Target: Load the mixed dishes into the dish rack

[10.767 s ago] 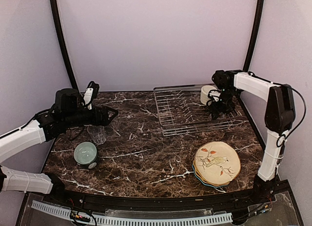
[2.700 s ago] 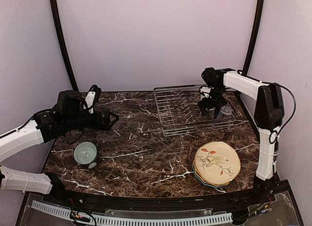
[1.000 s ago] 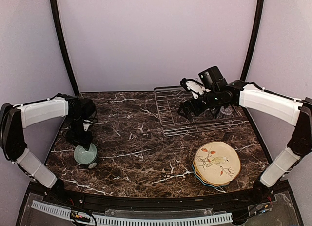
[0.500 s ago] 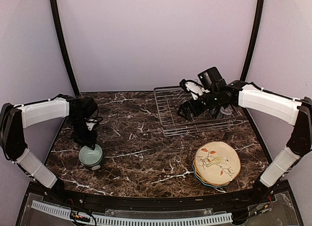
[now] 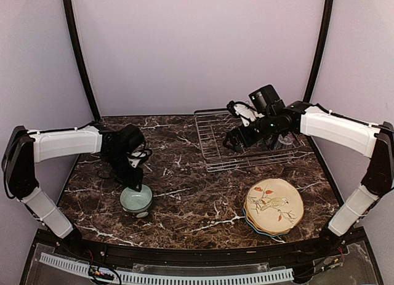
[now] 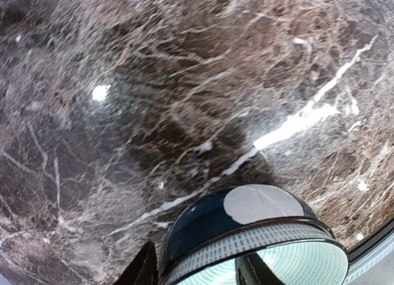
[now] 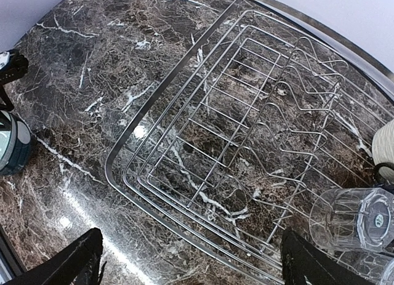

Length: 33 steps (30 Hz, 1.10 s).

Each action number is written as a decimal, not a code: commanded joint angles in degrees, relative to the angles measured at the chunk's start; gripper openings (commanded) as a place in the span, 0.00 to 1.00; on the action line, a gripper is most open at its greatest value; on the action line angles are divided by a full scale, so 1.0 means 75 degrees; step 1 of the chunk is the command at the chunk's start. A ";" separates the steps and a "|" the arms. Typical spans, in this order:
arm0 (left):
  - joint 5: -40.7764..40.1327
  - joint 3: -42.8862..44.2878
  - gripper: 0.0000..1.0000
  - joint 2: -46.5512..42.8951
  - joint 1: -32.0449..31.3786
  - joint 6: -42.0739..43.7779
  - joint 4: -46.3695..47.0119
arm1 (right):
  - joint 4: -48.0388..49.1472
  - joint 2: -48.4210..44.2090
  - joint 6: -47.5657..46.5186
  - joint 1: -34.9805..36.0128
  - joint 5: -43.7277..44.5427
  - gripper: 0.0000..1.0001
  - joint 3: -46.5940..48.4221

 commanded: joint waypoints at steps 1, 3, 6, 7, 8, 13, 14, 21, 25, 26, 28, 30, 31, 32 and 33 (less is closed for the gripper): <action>0.0502 0.0422 0.41 0.0246 -0.0431 -0.0289 0.0653 | -0.0091 0.0144 0.0134 0.0086 -0.0096 0.98 0.0213; 0.0525 0.0578 0.41 0.0320 -0.0589 -0.0304 0.0717 | -0.0155 0.0183 0.0144 0.0114 -0.0087 0.98 0.0248; 0.0512 0.0764 0.41 0.0343 -0.0769 -0.0286 0.0758 | -0.0250 0.0199 0.0160 0.0168 -0.0026 0.98 0.0264; 0.0539 0.0778 0.40 0.0301 -0.0788 -0.0270 0.0806 | -0.0260 0.0200 0.0169 0.0179 -0.0022 0.98 0.0255; 0.0551 0.0780 0.40 0.0272 -0.0817 -0.0237 0.0826 | -0.0283 0.0198 0.0181 0.0189 -0.0022 0.98 0.0242; 0.0482 0.0669 0.40 0.0073 -0.0831 -0.0067 0.0784 | -0.0406 0.0191 0.0230 0.0269 -0.0083 0.98 0.0179; 0.0464 0.0648 0.40 0.0035 -0.0831 -0.0037 0.0762 | -0.0426 0.0186 0.0250 0.0289 -0.0106 0.98 0.0157; 0.0010 0.0478 0.51 -0.0727 -0.0831 0.0376 0.0785 | -0.0973 -0.0168 0.0638 0.0368 0.0253 0.98 -0.0310; -0.0083 0.0271 0.57 -0.1160 -0.0831 0.0547 0.1183 | -0.1263 -0.0471 0.0952 0.0350 0.0547 0.98 -0.0792; -0.0073 0.0239 0.59 -0.1229 -0.0831 0.0569 0.1258 | -0.1323 -0.0548 0.1056 0.0331 0.0573 0.98 -0.0926; -0.0063 0.0166 0.60 -0.1263 -0.0831 0.0621 0.1300 | -0.1436 -0.0717 0.1274 0.0286 0.0539 0.98 -0.1202; -0.0069 0.0068 0.61 -0.1248 -0.0831 0.0654 0.1308 | -0.1473 -0.0939 0.1481 0.0181 0.0396 0.98 -0.1480; -0.0063 0.0043 0.61 -0.1241 -0.0831 0.0659 0.1317 | -0.1497 -0.1058 0.1560 0.0106 0.0291 0.98 -0.1595; -0.0054 0.0001 0.61 -0.1235 -0.0831 0.0663 0.1356 | -0.1536 -0.1214 0.1652 0.0028 0.0194 0.98 -0.1714; -0.0032 -0.0008 0.61 -0.1228 -0.0831 0.0661 0.1364 | -0.1597 -0.1310 0.1728 -0.0052 0.0129 0.97 -0.1754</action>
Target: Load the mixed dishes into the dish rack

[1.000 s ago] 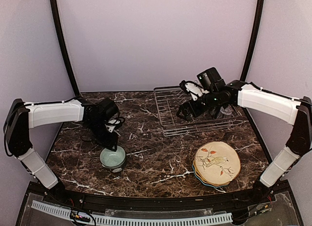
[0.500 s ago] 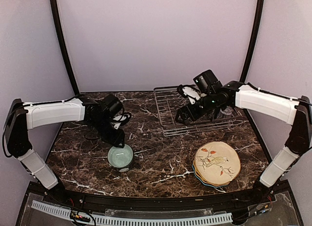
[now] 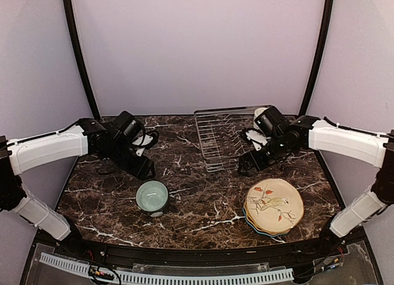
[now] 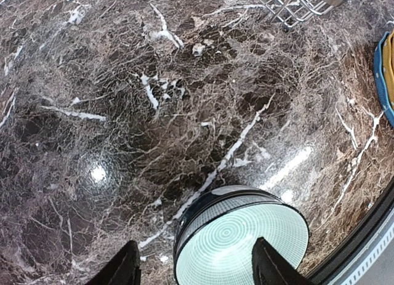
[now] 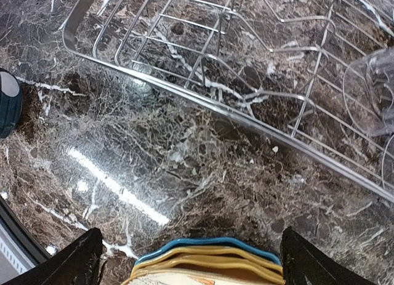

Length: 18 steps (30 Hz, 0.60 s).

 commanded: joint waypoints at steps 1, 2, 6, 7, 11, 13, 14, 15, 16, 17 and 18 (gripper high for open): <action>0.0001 -0.0253 0.61 -0.0051 -0.0032 0.0174 0.0097 | -0.0312 -0.0647 0.0604 -0.0335 -0.0259 0.97 -0.0360; 0.0032 -0.0268 0.61 -0.0052 -0.0032 0.0190 0.0129 | -0.0351 -0.0805 0.0657 -0.0429 -0.0294 0.97 -0.0400; 0.0081 -0.0345 0.60 0.0032 -0.0032 0.0392 0.0167 | -0.0298 -0.1062 0.0603 -0.0648 -0.0686 0.96 -0.0427; 0.0066 -0.0353 0.59 0.0077 -0.0032 0.0496 0.0126 | -0.0254 -0.1055 0.0585 -0.0666 -0.0789 0.96 -0.0409; -0.0141 -0.0248 0.58 0.0371 -0.0032 0.0791 -0.0190 | -0.0049 -0.0872 0.0477 -0.0663 -0.1070 0.95 -0.0329; -0.0227 -0.0181 0.57 0.0448 -0.0032 0.0940 -0.0310 | 0.0035 -0.0774 0.0419 -0.0668 -0.1115 0.95 -0.0305; -0.0239 -0.0173 0.57 0.0468 -0.0032 0.0981 -0.0316 | 0.0078 -0.0727 0.0397 -0.0663 -0.1160 0.95 -0.0296; -0.0235 -0.0170 0.57 0.0466 -0.0032 0.1065 -0.0303 | 0.0131 -0.0689 0.0380 -0.0672 -0.1218 0.95 -0.0292; -0.0194 -0.0179 0.56 0.0469 -0.0032 0.1109 -0.0279 | 0.0195 -0.0657 0.0362 -0.0679 -0.1289 0.95 -0.0303; -0.0177 -0.0189 0.56 0.0472 -0.0032 0.1185 -0.0273 | 0.0244 -0.0642 0.0349 -0.0674 -0.1368 0.95 -0.0306; -0.0135 -0.0188 0.56 0.0480 -0.0032 0.1198 -0.0298 | 0.0293 -0.0621 0.0338 -0.0682 -0.1420 0.95 -0.0322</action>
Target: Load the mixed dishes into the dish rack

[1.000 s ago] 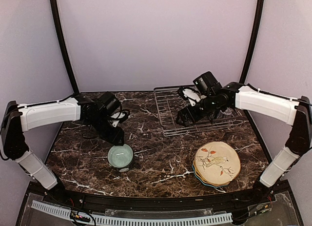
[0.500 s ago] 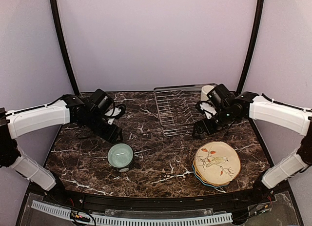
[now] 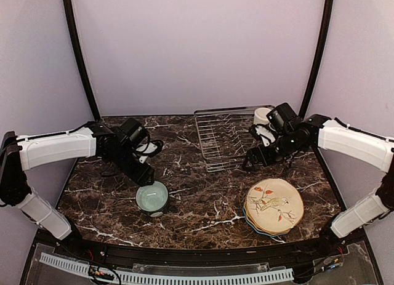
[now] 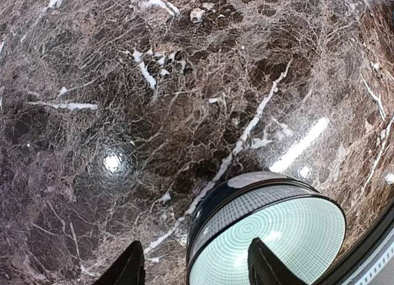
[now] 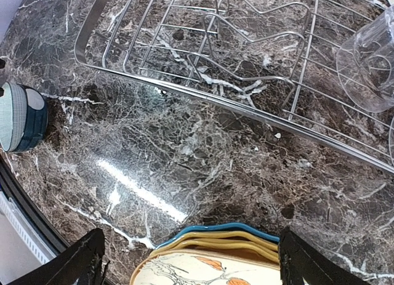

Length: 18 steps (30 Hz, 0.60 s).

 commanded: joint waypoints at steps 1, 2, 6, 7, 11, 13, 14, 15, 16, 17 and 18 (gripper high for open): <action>0.0013 -0.0002 0.55 -0.0024 -0.0032 0.0400 -0.0268 | 0.0441 0.0108 -0.0142 -0.0035 -0.0427 0.95 0.0032; 0.0038 -0.0007 0.55 -0.0016 -0.0032 0.0519 -0.0287 | 0.0487 0.0095 -0.0166 -0.0052 -0.0504 0.95 0.0020; 0.0032 0.0047 0.54 0.0034 -0.0027 0.0783 -0.0428 | 0.0601 0.0057 -0.0272 -0.0184 -0.0980 0.95 0.0030; 0.0034 0.0074 0.53 0.0016 -0.0031 0.0815 -0.0449 | 0.0587 0.0027 -0.0270 -0.0206 -0.1048 0.95 0.0037; 0.0095 0.0188 0.53 -0.0187 -0.0053 0.0807 -0.0389 | 0.0111 -0.0228 -0.0048 -0.0455 -0.0668 0.95 -0.0129; 0.0144 0.0163 0.53 -0.0348 -0.0055 0.0794 -0.0226 | -0.0259 -0.0415 0.0119 -0.0673 -0.0244 0.95 -0.0315; 0.0166 0.0157 0.53 -0.0395 -0.0062 0.0762 -0.0172 | -0.0404 -0.0539 0.0238 -0.0827 -0.0057 0.95 -0.0460; 0.0197 0.0153 0.53 -0.0469 -0.0065 0.0741 -0.0087 | -0.0513 -0.0695 0.0387 -0.0981 0.0104 0.95 -0.0613; 0.0215 0.0167 0.53 -0.0497 -0.0061 0.0696 -0.0067 | -0.0620 -0.0824 0.0550 -0.1148 0.0186 0.95 -0.0782; 0.0253 0.0175 0.53 -0.0523 -0.0064 0.0673 -0.0035 | -0.0707 -0.0965 0.0716 -0.1275 0.0286 0.95 -0.0952; 0.0273 0.0204 0.53 -0.0536 -0.0067 0.0626 -0.0023 | -0.0798 -0.1102 0.0925 -0.1402 0.0395 0.96 -0.1101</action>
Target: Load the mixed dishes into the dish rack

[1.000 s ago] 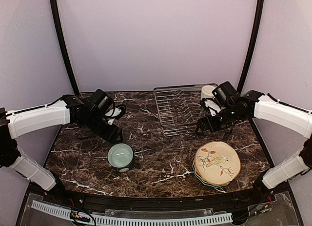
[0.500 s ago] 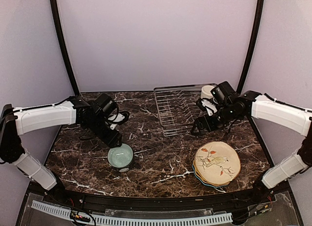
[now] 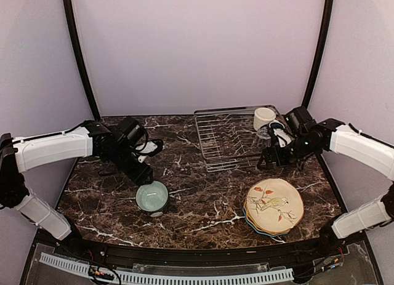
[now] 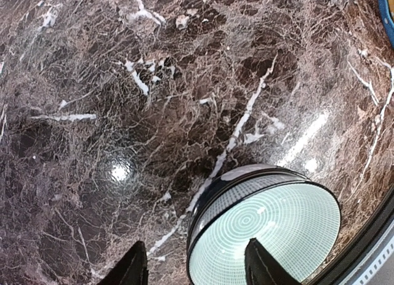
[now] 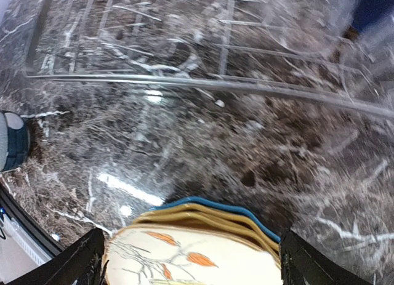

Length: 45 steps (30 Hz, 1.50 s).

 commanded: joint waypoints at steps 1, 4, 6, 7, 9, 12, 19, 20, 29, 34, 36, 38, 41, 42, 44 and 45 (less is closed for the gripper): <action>0.0233 0.0200 0.53 -0.0393 -0.0050 -0.0047 0.0119 | -0.0817 -0.0667 0.0945 -0.0563 0.0783 0.97 -0.0697; 0.0369 0.0253 0.53 -0.0425 -0.0050 -0.0118 0.0188 | -0.1134 -0.1049 0.1556 -0.0785 0.1115 0.99 -0.1022; 0.0479 0.0275 0.53 -0.0452 -0.0050 -0.0128 0.0264 | -0.1370 -0.1234 0.1936 -0.0900 0.1267 0.99 -0.1161; 0.0539 0.0278 0.53 -0.0471 -0.0050 -0.0123 0.0322 | -0.1387 -0.1322 0.2105 -0.0933 0.1216 0.99 -0.1257; 0.0652 0.0282 0.53 -0.0480 -0.0050 -0.0118 0.0374 | -0.1323 -0.1424 0.2376 -0.1014 0.0967 0.99 -0.1495; 0.0809 0.0295 0.53 -0.0507 -0.0050 -0.0081 0.0394 | -0.1148 -0.1513 0.2748 -0.1151 0.0807 0.99 -0.1880; 0.0999 0.0240 0.53 -0.0604 -0.0044 0.0035 0.0392 | -0.0299 -0.2448 0.3515 -0.1710 -0.0266 0.99 -0.3221; 0.1021 0.0232 0.53 -0.0618 -0.0041 0.0041 0.0389 | -0.0166 -0.2622 0.3614 -0.1799 -0.0364 0.99 -0.3432; 0.1100 0.0244 0.53 -0.0594 -0.0038 -0.0024 0.0389 | 0.1137 -0.3100 0.4076 -0.2054 -0.1782 0.99 -0.4915; 0.1107 0.0269 0.53 -0.0605 -0.0044 -0.0104 0.0444 | 0.1889 -0.3216 0.4211 -0.1854 -0.2489 0.99 -0.5318; 0.1113 0.0284 0.53 -0.0589 -0.0039 -0.0139 0.0457 | 0.2243 -0.3241 0.4436 -0.1563 -0.2580 0.98 -0.5352; 0.1114 0.0299 0.53 -0.0573 -0.0038 -0.0157 0.0460 | 0.2581 -0.3145 0.4627 -0.1150 -0.2475 0.97 -0.5221; 0.1119 0.0323 0.53 -0.0534 -0.0038 -0.0164 0.0470 | 0.3027 -0.2607 0.4801 -0.0372 -0.2195 0.96 -0.4841; 0.1116 0.0320 0.53 -0.0515 -0.0038 -0.0164 0.0464 | 0.3188 -0.2343 0.4828 -0.0091 -0.2105 0.96 -0.4669; 0.1089 0.0309 0.53 -0.0487 -0.0038 -0.0154 0.0446 | 0.3452 -0.1521 0.4806 0.0420 -0.1951 0.95 -0.4303; 0.1052 0.0307 0.53 -0.0473 -0.0038 -0.0148 0.0426 | 0.3574 -0.1175 0.4764 0.0635 -0.1874 0.95 -0.4096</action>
